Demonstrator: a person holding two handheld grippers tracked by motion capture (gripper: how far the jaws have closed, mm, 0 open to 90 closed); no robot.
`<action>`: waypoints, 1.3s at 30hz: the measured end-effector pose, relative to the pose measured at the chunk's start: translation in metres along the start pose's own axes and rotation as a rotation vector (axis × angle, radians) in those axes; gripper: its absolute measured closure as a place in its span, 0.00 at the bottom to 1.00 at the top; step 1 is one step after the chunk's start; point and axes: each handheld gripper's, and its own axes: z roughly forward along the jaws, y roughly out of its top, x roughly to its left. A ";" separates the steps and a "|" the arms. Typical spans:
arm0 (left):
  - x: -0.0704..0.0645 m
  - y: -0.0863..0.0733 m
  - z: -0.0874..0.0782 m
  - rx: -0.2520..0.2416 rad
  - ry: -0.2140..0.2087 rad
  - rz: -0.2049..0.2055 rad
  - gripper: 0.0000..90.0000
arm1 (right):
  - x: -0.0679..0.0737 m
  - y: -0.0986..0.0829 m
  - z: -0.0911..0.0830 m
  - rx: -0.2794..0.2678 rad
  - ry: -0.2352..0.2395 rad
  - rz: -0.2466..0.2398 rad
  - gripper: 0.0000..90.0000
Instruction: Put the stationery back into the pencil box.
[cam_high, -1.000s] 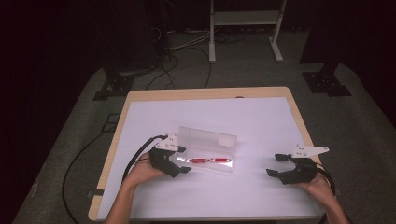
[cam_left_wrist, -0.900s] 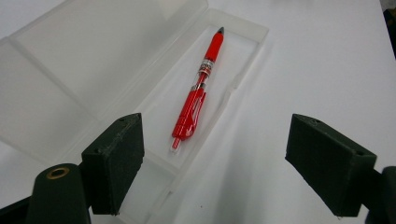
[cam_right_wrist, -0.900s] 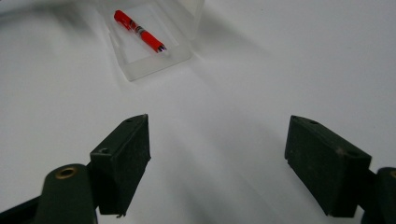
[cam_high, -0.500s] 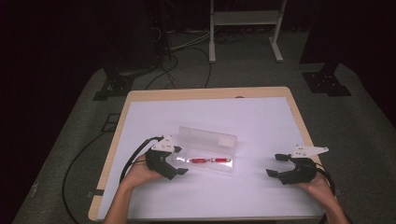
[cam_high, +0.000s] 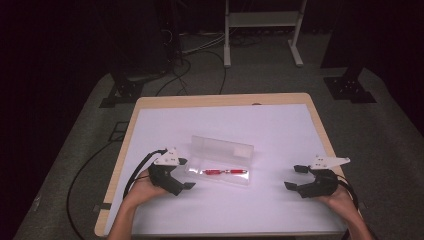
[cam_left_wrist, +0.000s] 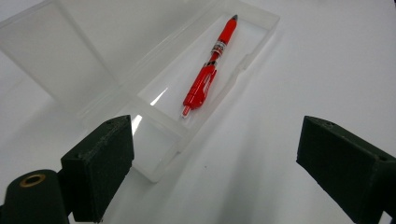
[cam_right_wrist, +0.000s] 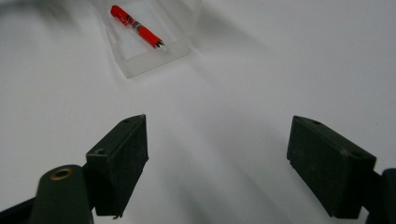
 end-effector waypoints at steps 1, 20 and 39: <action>0.000 -0.002 -0.001 -0.003 0.003 -0.002 0.11 | 0.000 0.000 0.000 0.000 0.000 0.000 0.22; -0.004 -0.029 -0.015 -0.062 0.052 -0.077 0.10 | 0.001 -0.001 0.001 0.013 -0.006 0.004 0.22; -0.013 -0.048 -0.030 -0.075 0.114 -0.108 0.10 | 0.002 -0.002 0.002 0.021 -0.007 0.010 0.21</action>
